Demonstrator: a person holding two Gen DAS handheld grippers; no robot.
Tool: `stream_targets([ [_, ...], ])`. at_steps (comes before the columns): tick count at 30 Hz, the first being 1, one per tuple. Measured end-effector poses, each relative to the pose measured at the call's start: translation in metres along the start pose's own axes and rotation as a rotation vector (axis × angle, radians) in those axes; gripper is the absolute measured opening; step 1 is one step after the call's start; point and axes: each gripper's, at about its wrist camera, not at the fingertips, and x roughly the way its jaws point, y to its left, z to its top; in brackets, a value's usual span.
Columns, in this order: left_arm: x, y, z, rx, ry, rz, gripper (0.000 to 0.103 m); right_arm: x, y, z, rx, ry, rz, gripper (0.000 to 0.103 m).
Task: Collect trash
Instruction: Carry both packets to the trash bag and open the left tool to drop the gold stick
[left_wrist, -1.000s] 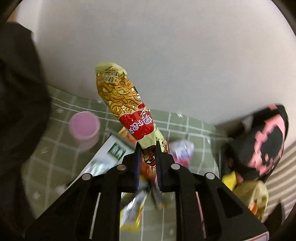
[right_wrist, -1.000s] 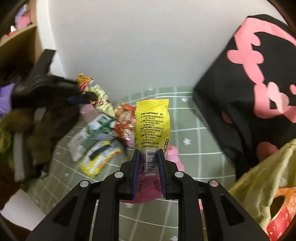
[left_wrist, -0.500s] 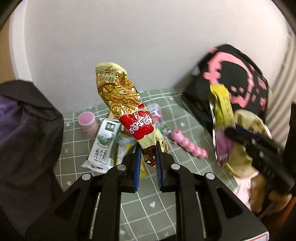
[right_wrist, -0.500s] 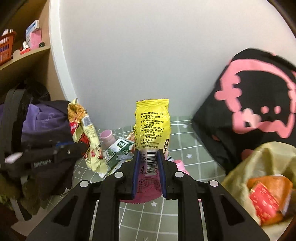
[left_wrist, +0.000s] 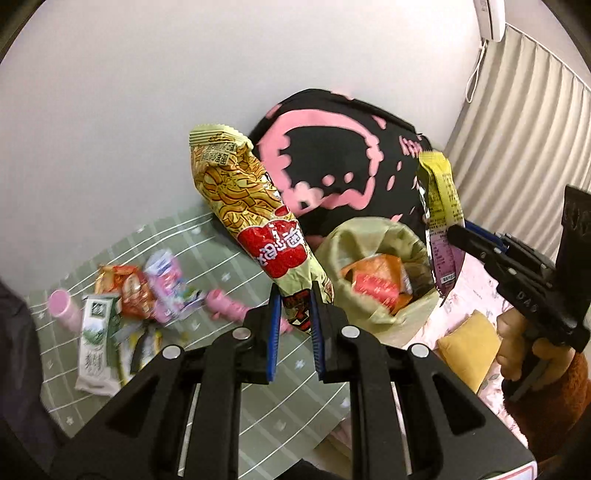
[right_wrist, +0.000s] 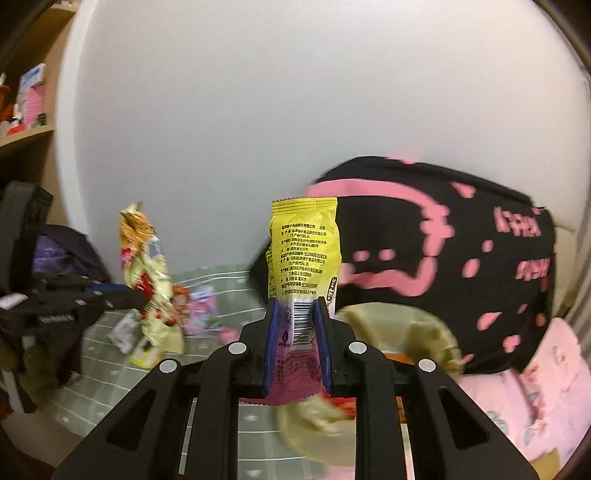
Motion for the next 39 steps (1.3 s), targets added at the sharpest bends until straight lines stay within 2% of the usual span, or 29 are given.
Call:
stream_targets([
  [3, 0.024, -0.01, 0.012, -0.019, 0.019, -0.073, 0.014, 0.004, -0.027, -0.002, 0.018, -0.002, -0.022, 0.019],
  [6, 0.054, -0.028, 0.021, -0.011, 0.049, -0.104, 0.014, 0.009, -0.052, -0.004, 0.037, -0.011, -0.042, 0.019],
  [8, 0.076, -0.04, 0.026, -0.016, 0.083, -0.15, 0.014, 0.012, -0.07, -0.004, 0.054, -0.018, -0.051, 0.019],
  [11, 0.109, -0.061, 0.029, 0.019, 0.128, -0.173, 0.014, 0.017, -0.094, -0.006, 0.068, -0.032, -0.064, 0.019],
  [14, 0.153, -0.079, 0.027, 0.008, 0.219, -0.243, 0.014, 0.022, -0.115, -0.011, 0.085, -0.029, -0.066, 0.019],
  [19, 0.212, -0.109, 0.009, 0.05, 0.369, -0.213, 0.014, 0.029, -0.149, -0.02, 0.108, -0.028, -0.073, 0.019],
  [22, 0.234, -0.123, -0.004, 0.064, 0.4, -0.174, 0.014, 0.035, -0.164, -0.024, 0.118, -0.016, -0.065, 0.019],
  [24, 0.239, -0.129, -0.008, 0.086, 0.39, -0.135, 0.016, 0.038, -0.17, -0.027, 0.117, -0.007, -0.06, 0.019],
  [26, 0.238, -0.131, -0.011, 0.087, 0.38, -0.132, 0.021, 0.042, -0.174, -0.031, 0.115, 0.004, -0.05, 0.019],
  [28, 0.231, -0.131, -0.011, 0.065, 0.363, -0.15, 0.036, 0.046, -0.178, -0.035, 0.117, 0.01, -0.038, 0.019],
  [30, 0.221, -0.13, -0.009, 0.057, 0.333, -0.148, 0.043, 0.048, -0.178, -0.039, 0.128, 0.015, -0.025, 0.019],
  [35, 0.172, -0.115, -0.004, 0.042, 0.245, -0.119, 0.044, 0.06, -0.17, -0.037, 0.152, 0.044, 0.06, 0.019],
  [39, 0.132, -0.083, 0.002, -0.035, 0.135, -0.019, 0.048, 0.082, -0.139, -0.038, 0.091, 0.119, 0.147, 0.019],
])
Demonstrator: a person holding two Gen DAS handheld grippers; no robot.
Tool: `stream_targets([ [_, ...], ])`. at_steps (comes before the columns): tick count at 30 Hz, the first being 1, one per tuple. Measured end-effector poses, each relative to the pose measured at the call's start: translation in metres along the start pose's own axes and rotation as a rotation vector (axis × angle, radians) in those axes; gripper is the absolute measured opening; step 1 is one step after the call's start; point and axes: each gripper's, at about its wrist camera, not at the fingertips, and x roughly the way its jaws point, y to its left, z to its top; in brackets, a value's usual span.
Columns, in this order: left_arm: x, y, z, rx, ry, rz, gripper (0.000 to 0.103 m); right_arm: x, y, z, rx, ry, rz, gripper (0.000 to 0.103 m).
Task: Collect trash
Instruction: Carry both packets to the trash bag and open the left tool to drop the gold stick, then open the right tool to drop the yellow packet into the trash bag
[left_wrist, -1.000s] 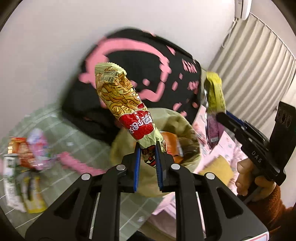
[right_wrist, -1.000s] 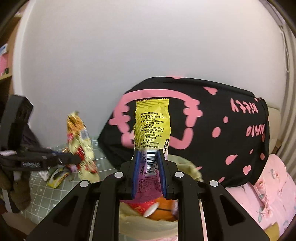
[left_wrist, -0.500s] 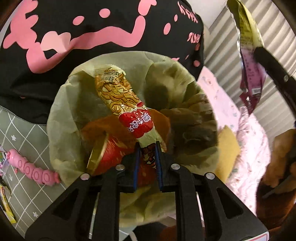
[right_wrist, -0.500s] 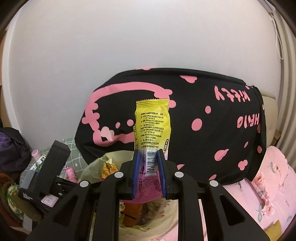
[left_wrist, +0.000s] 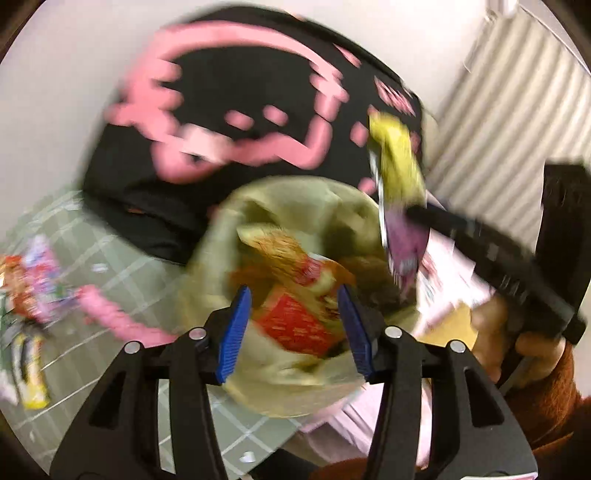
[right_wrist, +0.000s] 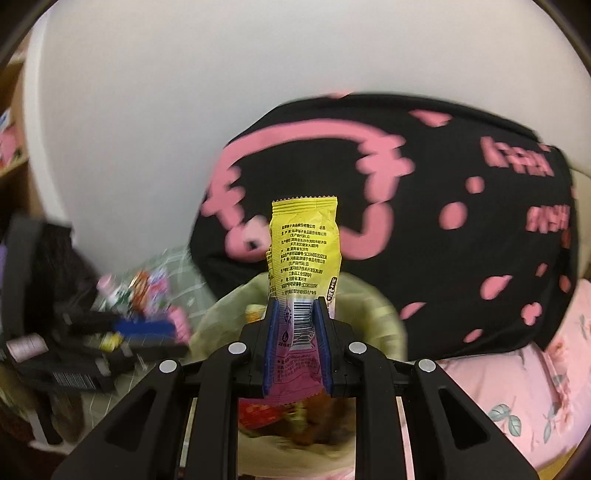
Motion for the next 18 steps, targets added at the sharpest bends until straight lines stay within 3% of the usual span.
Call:
stream_targets([
  [2, -0.019, 0.021, -0.002, -0.063, -0.042, 0.058, 0.048, 0.02, 0.017, -0.004, -0.037, 0.054, 0.033, 0.019],
  [5, -0.039, 0.049, -0.005, -0.131, -0.07, 0.084, 0.049, 0.054, 0.025, -0.013, -0.008, 0.17, 0.062, 0.019],
  [11, -0.073, 0.106, -0.028, -0.194, -0.098, 0.177, 0.049, 0.087, 0.014, -0.03, 0.032, 0.318, -0.11, 0.019],
  [15, -0.079, 0.149, -0.046, -0.268, -0.059, 0.2, 0.049, 0.094, 0.011, -0.033, 0.049, 0.344, -0.217, 0.019],
  [18, -0.087, 0.174, -0.059, -0.297, -0.037, 0.222, 0.049, 0.091, 0.011, -0.033, 0.095, 0.336, -0.243, 0.019],
])
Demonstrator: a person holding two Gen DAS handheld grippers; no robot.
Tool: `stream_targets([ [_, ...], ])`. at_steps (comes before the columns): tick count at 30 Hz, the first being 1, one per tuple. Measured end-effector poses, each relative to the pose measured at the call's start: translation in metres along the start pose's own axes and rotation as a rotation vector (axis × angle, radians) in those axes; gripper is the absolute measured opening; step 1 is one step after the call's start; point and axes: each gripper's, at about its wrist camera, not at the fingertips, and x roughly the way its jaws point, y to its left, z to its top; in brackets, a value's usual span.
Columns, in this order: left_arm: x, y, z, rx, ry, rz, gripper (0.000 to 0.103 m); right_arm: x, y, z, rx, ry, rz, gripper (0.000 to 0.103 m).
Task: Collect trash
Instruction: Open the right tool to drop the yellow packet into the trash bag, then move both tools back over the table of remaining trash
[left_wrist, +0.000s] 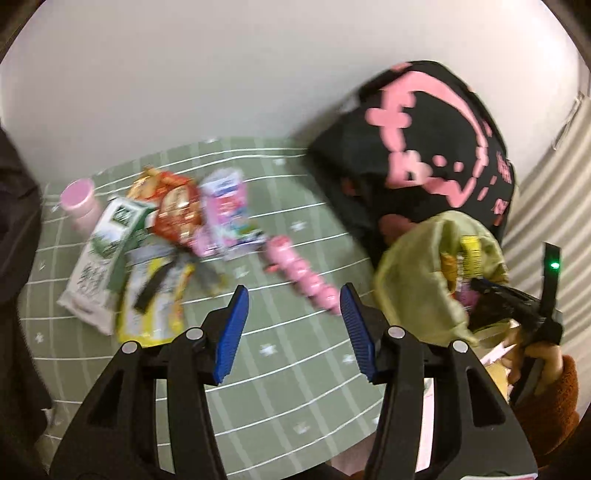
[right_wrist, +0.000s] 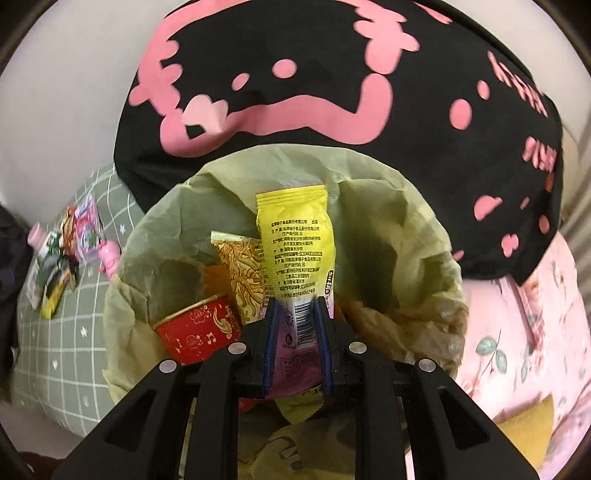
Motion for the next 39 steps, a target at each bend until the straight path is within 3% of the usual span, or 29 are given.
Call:
stream_targets([
  [3, -0.003, 0.026, -0.001, -0.004, 0.004, 0.015, 0.049, -0.008, 0.003, -0.005, 0.049, -0.025, 0.017, 0.026],
  [5, -0.004, 0.039, 0.0, 0.009, -0.001, 0.034, 0.049, -0.017, 0.007, -0.008, 0.067, -0.053, 0.004, 0.049],
  [7, -0.006, 0.053, 0.001, 0.015, -0.008, 0.047, 0.049, -0.027, 0.013, -0.009, 0.069, -0.096, -0.013, 0.058],
  [12, -0.013, 0.089, 0.006, -0.012, -0.047, 0.058, 0.05, -0.065, 0.042, -0.003, 0.061, -0.238, -0.018, 0.058],
  [17, -0.018, 0.128, 0.005, -0.072, -0.074, 0.112, 0.05, -0.076, 0.088, 0.005, 0.016, -0.309, 0.112, 0.058],
  [23, -0.022, 0.167, -0.003, -0.118, -0.08, 0.176, 0.05, -0.049, 0.152, 0.009, -0.087, -0.237, 0.22, 0.058],
  [31, -0.009, 0.178, -0.01, -0.09, -0.055, 0.146, 0.05, -0.009, 0.208, 0.006, -0.129, -0.144, 0.328, 0.058],
  [36, 0.006, 0.167, -0.007, -0.024, -0.019, 0.108, 0.05, -0.003, 0.22, -0.003, -0.149, -0.138, 0.318, 0.057],
  [39, 0.014, 0.155, -0.005, 0.065, -0.019, 0.115, 0.05, 0.001, 0.219, -0.008, -0.15, -0.126, 0.283, 0.057],
])
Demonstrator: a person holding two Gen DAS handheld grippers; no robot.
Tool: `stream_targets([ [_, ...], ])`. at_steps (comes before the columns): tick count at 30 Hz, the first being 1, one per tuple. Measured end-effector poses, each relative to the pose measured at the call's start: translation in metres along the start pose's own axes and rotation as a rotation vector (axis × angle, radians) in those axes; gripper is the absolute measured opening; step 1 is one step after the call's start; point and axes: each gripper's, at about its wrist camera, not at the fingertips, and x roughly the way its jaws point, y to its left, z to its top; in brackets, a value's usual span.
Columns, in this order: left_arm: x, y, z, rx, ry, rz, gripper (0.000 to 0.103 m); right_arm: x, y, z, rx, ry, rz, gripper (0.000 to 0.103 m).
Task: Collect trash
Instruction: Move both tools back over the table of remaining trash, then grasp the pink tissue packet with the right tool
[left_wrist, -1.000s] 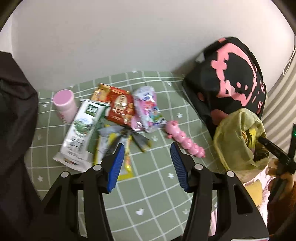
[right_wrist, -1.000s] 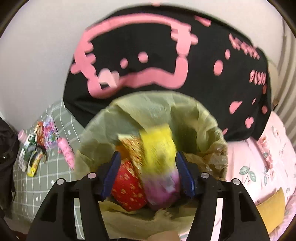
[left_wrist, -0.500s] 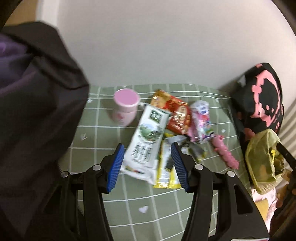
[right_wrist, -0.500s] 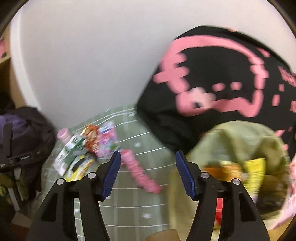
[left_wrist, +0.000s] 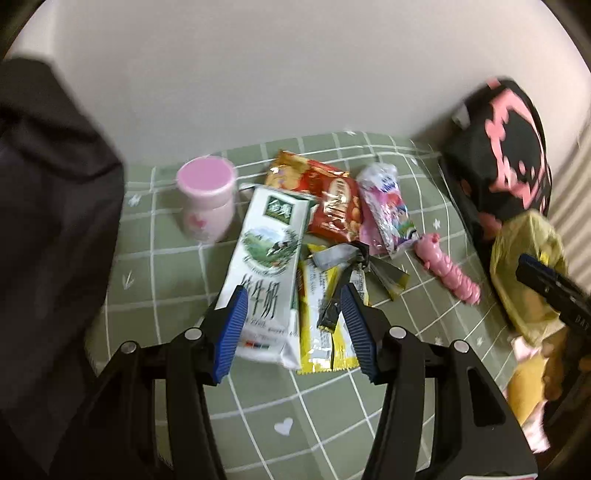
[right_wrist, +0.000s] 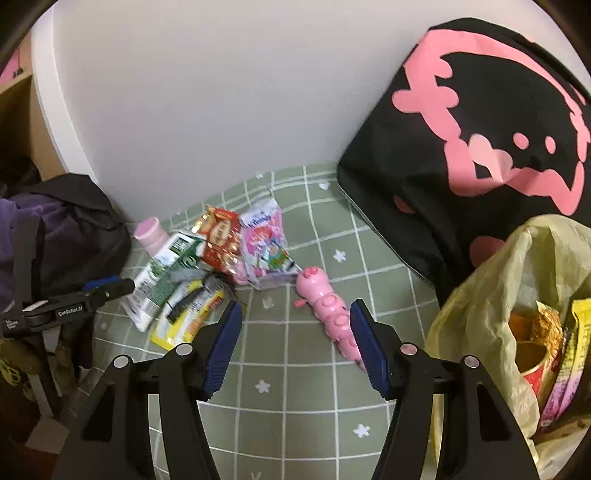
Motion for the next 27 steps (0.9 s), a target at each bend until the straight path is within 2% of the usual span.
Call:
stream_targets([
  [2, 0.005, -0.002, 0.004, 0.043, -0.017, 0.041, 0.05, 0.004, -0.002, -0.003, -0.003, 0.019, -0.035, 0.057],
  [4, 0.012, 0.005, 0.009, 0.018, -0.008, 0.092, 0.05, 0.006, -0.003, -0.004, -0.016, 0.027, -0.051, 0.057],
  [8, 0.007, 0.022, 0.008, -0.121, 0.004, 0.057, 0.05, 0.016, 0.008, 0.002, -0.092, 0.009, -0.106, 0.057],
  [13, -0.005, 0.02, -0.002, -0.16, 0.021, 0.037, 0.05, 0.058, 0.026, 0.03, -0.141, -0.024, 0.02, 0.057],
  [16, -0.015, 0.016, -0.012, -0.153, 0.028, 0.031, 0.05, 0.091, 0.031, 0.049, -0.105, -0.007, 0.084, 0.057],
  [21, -0.025, 0.022, -0.031, -0.144, 0.051, 0.056, 0.05, 0.152, 0.044, 0.07, -0.111, 0.053, 0.056, 0.053],
  [22, -0.026, 0.025, -0.033, -0.152, 0.056, 0.055, 0.05, 0.162, 0.047, 0.069, -0.12, 0.08, 0.041, 0.048],
  [23, -0.027, 0.029, -0.036, -0.166, 0.06, 0.05, 0.05, 0.17, 0.048, 0.068, -0.119, 0.11, 0.032, 0.036],
  [24, -0.027, 0.032, -0.038, -0.176, 0.061, 0.045, 0.05, 0.174, 0.048, 0.067, -0.108, 0.135, 0.03, 0.031],
  [26, -0.028, 0.034, -0.038, -0.187, 0.056, 0.039, 0.05, 0.175, 0.044, 0.063, -0.051, 0.162, 0.077, 0.018],
  [27, -0.027, 0.033, -0.038, -0.189, 0.052, 0.034, 0.05, 0.169, 0.043, 0.062, -0.032, 0.159, 0.091, 0.017],
])
